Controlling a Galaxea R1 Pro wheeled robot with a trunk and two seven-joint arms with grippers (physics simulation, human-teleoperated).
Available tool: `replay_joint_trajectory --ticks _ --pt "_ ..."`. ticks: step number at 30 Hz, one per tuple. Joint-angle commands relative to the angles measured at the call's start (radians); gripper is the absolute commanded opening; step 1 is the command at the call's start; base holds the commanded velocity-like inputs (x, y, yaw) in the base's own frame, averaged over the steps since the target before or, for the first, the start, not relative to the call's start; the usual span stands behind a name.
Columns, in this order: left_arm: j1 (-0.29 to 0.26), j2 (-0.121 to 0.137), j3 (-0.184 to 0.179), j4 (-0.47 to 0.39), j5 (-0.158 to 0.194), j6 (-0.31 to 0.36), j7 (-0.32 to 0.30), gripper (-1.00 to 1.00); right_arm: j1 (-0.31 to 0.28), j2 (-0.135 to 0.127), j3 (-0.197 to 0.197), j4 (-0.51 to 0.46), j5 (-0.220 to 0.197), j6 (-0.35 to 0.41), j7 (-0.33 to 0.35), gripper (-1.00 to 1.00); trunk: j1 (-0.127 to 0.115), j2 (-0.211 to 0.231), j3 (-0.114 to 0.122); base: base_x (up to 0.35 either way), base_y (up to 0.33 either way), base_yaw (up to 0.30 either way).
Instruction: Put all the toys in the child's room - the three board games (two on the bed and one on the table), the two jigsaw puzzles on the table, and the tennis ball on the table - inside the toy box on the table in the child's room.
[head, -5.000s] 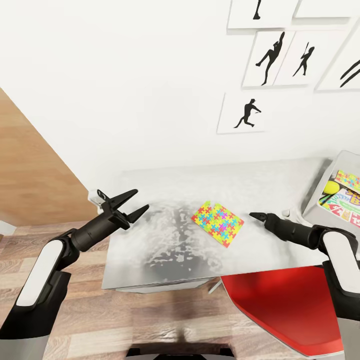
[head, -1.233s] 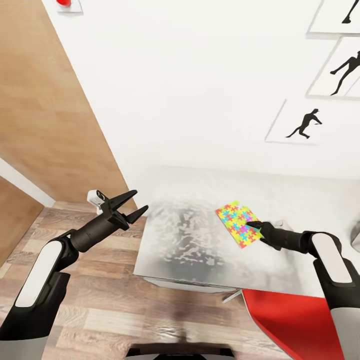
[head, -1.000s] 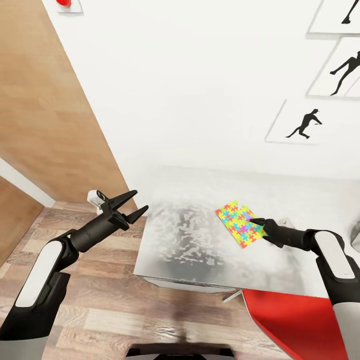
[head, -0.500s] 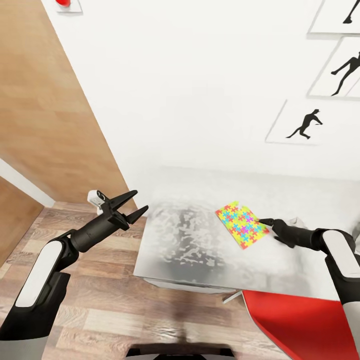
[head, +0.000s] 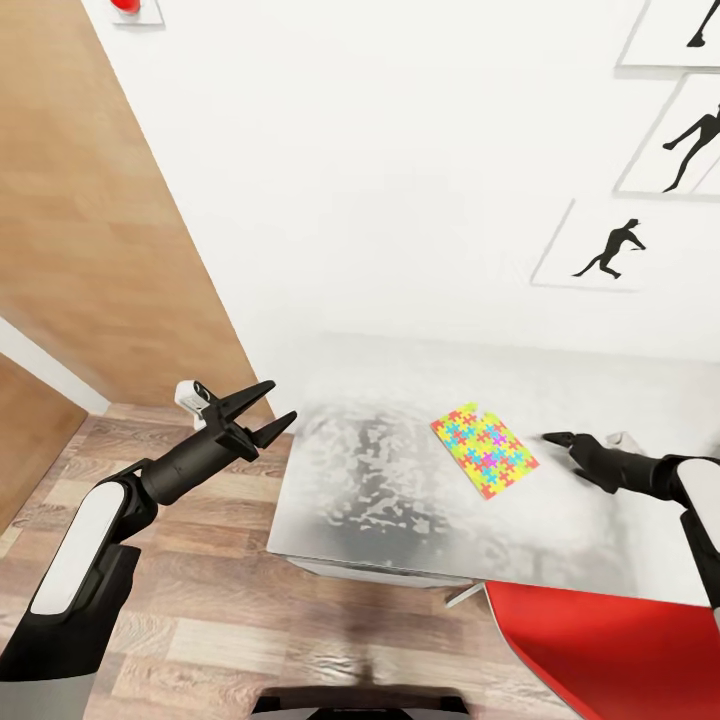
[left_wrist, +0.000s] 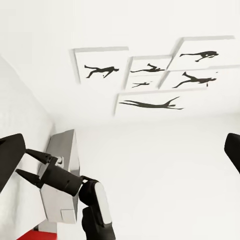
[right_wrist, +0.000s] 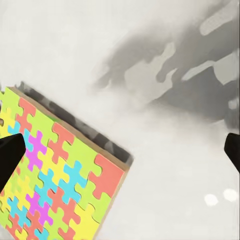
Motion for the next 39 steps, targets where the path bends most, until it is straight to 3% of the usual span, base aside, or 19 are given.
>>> replay_joint_trajectory --ticks 1,39 --pt "-0.001 0.0 0.0 0.0 -0.005 0.002 -0.006 1.0 -0.002 -0.001 -0.003 0.001 -0.01 0.003 -0.01 1.0 0.001 -0.002 -0.001 0.008 0.0 0.0" --pt "-0.001 -0.001 -0.001 0.001 -0.005 0.002 -0.005 1.0 -0.005 0.004 0.0 0.012 -0.01 0.007 -0.009 1.0 0.001 -0.002 -0.001 0.051 0.0 0.0"
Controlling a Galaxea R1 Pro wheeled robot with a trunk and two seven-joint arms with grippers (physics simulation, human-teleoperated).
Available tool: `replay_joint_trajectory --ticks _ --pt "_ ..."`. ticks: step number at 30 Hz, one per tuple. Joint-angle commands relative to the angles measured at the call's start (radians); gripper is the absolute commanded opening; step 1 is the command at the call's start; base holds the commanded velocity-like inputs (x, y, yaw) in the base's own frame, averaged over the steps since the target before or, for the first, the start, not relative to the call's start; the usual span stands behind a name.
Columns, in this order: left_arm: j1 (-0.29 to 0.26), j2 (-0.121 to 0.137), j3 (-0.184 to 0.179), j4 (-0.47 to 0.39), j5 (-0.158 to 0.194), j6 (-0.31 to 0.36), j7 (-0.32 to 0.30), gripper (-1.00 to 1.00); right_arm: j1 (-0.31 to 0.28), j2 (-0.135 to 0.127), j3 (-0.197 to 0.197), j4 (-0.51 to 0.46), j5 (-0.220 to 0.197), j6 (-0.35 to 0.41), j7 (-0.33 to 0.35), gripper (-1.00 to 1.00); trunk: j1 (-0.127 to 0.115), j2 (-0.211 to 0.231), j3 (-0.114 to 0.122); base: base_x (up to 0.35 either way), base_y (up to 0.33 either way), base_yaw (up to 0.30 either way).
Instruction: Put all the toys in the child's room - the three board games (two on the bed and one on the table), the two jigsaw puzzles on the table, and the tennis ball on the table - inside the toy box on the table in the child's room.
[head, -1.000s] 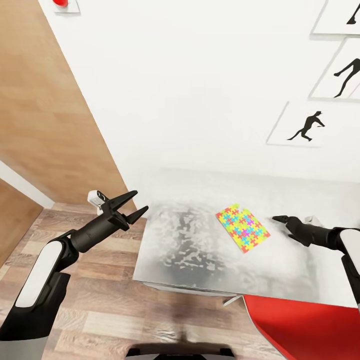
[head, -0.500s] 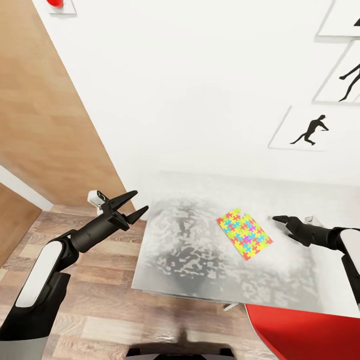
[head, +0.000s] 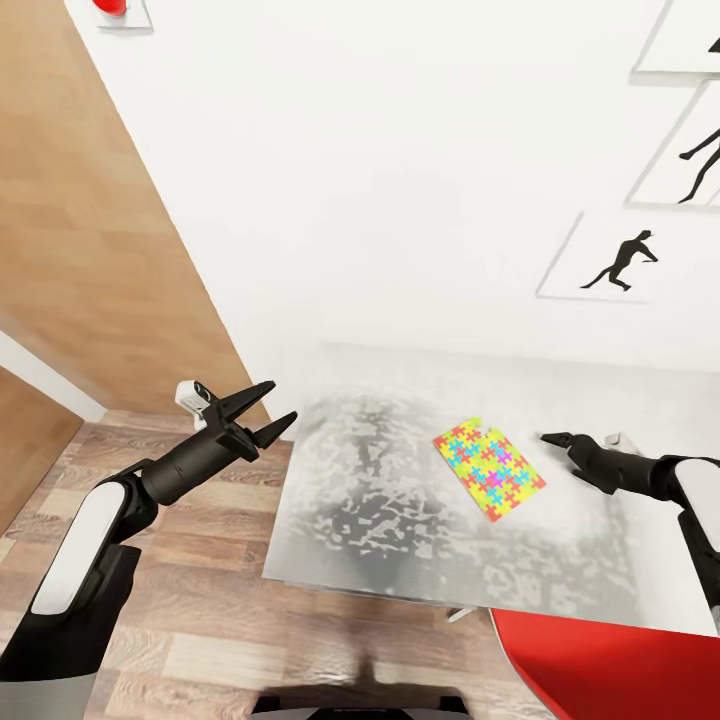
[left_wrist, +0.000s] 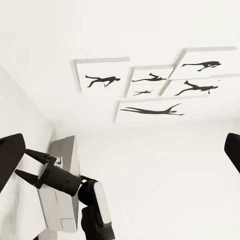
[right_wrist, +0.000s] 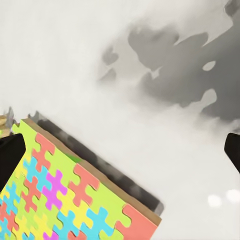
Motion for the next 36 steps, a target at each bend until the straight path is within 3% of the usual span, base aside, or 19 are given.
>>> replay_joint_trajectory --ticks 1,36 --pt "-0.001 0.001 0.0 0.0 -0.005 0.002 -0.006 1.0 0.0 0.001 0.0 -0.001 -0.011 0.004 -0.01 1.0 0.001 -0.002 -0.001 0.003 0.0 0.0" --pt "-0.001 0.0 -0.001 0.001 -0.005 0.002 -0.006 1.0 0.002 0.018 0.008 0.013 -0.015 0.067 0.001 1.0 0.001 -0.002 -0.001 0.001 0.0 0.053"
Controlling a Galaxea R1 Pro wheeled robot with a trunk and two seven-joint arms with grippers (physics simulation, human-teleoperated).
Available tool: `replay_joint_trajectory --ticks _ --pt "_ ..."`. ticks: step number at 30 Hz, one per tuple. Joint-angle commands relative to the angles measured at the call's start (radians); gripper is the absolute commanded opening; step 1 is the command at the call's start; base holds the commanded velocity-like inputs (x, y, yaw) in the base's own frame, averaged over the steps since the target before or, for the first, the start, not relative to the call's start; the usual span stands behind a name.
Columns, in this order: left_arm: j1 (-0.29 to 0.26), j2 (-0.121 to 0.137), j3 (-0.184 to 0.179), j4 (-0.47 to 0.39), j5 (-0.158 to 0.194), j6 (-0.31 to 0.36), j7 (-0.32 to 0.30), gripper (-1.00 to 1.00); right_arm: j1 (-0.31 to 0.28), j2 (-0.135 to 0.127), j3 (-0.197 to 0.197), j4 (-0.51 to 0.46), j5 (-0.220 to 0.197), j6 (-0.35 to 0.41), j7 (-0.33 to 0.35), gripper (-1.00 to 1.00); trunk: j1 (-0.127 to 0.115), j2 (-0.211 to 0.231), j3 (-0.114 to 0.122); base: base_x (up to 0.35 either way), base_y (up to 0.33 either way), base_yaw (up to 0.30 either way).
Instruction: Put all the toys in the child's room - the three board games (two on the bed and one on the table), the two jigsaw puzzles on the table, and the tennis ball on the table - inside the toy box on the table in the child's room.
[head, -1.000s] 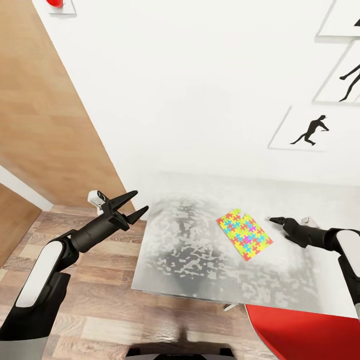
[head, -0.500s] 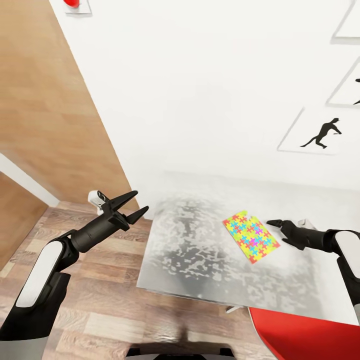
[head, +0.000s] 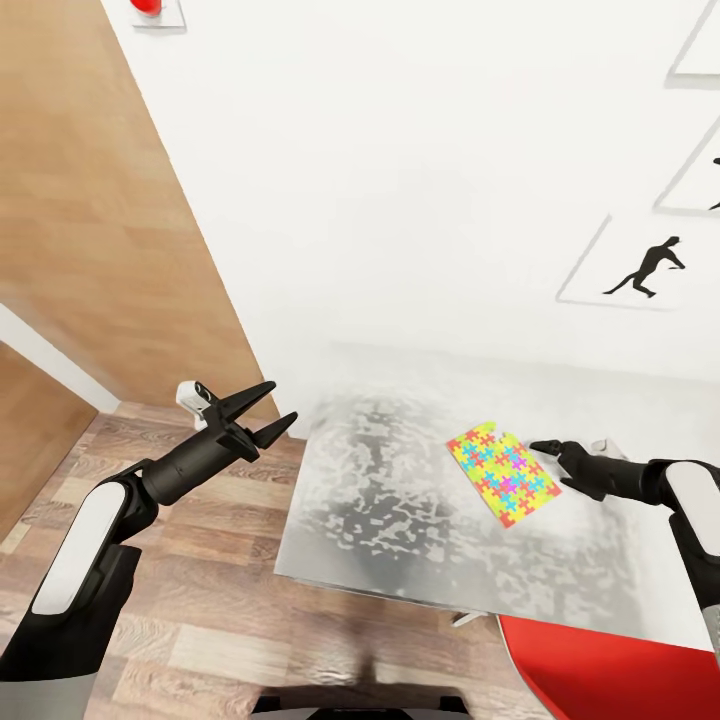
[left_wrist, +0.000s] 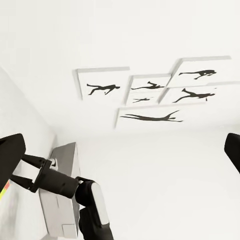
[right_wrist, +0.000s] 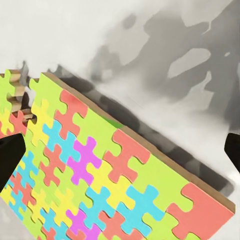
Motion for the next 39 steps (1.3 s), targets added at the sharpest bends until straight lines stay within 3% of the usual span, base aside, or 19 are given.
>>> replay_joint_trajectory --ticks 1,15,39 --pt "-0.001 0.0 0.0 0.0 -0.005 0.002 -0.007 1.0 -0.001 0.0 -0.001 -0.001 -0.01 0.003 -0.01 1.0 0.001 -0.002 -0.001 0.0 0.0 0.007" --pt "-0.001 0.0 -0.001 0.002 -0.006 0.002 -0.006 1.0 -0.003 0.008 0.003 0.012 -0.007 0.004 -0.007 1.0 0.001 -0.002 -0.001 0.0 0.0 0.017" --pt "-0.001 0.0 -0.003 0.0 -0.006 0.002 -0.006 1.0 -0.004 0.009 0.009 0.013 -0.009 0.009 -0.006 1.0 0.001 -0.002 -0.001 0.0 0.0 0.132"
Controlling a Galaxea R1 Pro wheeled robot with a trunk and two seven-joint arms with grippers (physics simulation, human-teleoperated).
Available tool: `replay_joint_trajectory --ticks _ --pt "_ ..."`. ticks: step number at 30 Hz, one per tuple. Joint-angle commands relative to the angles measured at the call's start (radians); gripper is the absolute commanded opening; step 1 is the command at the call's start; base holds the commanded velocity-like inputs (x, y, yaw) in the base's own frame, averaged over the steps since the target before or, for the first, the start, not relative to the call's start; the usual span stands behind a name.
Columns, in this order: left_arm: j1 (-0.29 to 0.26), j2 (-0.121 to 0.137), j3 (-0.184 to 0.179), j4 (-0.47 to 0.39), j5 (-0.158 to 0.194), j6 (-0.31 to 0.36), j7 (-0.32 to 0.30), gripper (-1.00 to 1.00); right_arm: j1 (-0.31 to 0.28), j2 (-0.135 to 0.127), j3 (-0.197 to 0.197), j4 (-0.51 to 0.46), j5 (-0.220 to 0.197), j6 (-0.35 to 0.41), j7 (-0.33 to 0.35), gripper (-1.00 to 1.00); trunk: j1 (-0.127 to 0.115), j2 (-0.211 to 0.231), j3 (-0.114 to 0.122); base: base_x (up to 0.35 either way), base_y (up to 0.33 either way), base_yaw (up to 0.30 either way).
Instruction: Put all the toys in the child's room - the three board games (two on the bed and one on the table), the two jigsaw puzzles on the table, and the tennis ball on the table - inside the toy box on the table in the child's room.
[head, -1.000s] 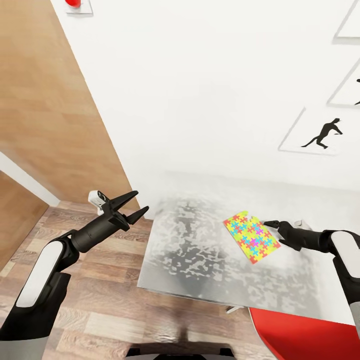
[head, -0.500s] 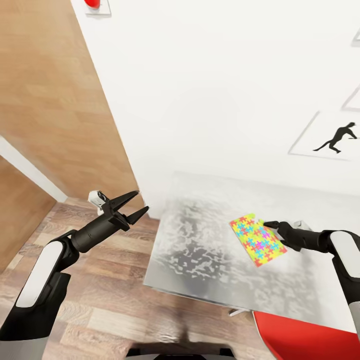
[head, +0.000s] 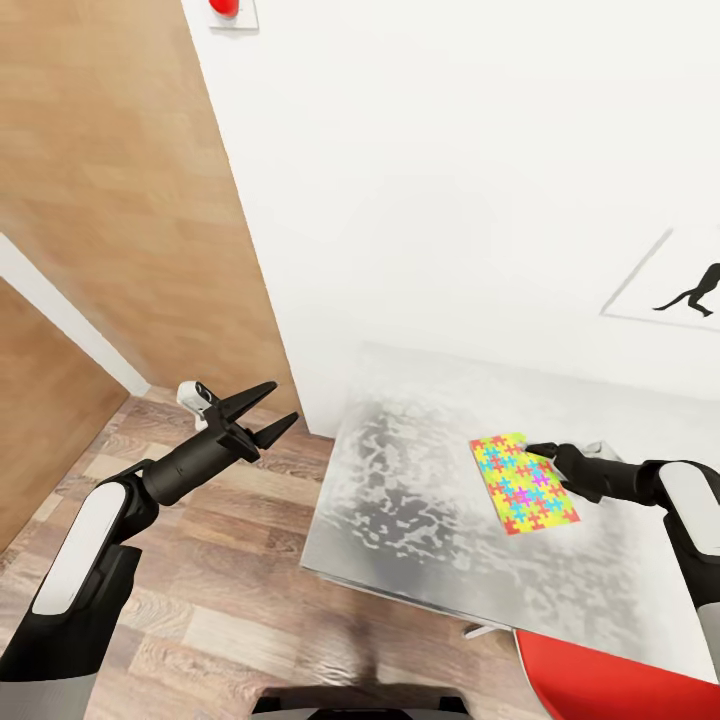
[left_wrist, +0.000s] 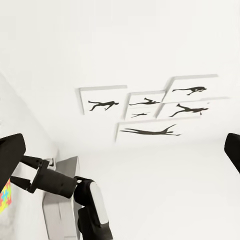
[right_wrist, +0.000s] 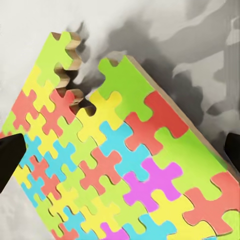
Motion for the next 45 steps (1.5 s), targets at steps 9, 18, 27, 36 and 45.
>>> replay_joint_trajectory --ticks 9,18,27,36,45 --pt "-0.001 0.0 -0.001 0.001 -0.005 0.002 -0.007 1.0 0.001 0.0 0.022 0.0 -0.027 0.001 -0.011 1.0 0.003 -0.001 -0.002 -0.008 0.0 0.012" --pt "-0.001 0.001 0.001 0.001 -0.004 0.002 -0.007 1.0 0.001 0.0 0.027 0.0 -0.028 0.001 -0.011 1.0 0.003 -0.001 -0.002 -0.058 0.0 0.002" --pt "-0.001 0.001 0.002 0.0 -0.004 0.002 -0.007 1.0 0.001 0.0 0.028 0.0 -0.027 0.001 -0.011 1.0 0.003 -0.001 -0.002 -0.016 0.0 0.0" --pt "-0.001 0.0 0.001 0.002 -0.005 0.002 -0.007 1.0 0.001 0.0 0.028 -0.001 -0.027 0.001 -0.011 1.0 0.003 -0.001 -0.002 -0.003 0.0 0.0" --pt "-0.001 0.0 0.0 0.002 -0.005 0.002 -0.007 1.0 0.001 0.0 0.029 -0.001 -0.027 0.001 -0.011 1.0 0.003 -0.001 -0.002 0.0 0.0 0.001"
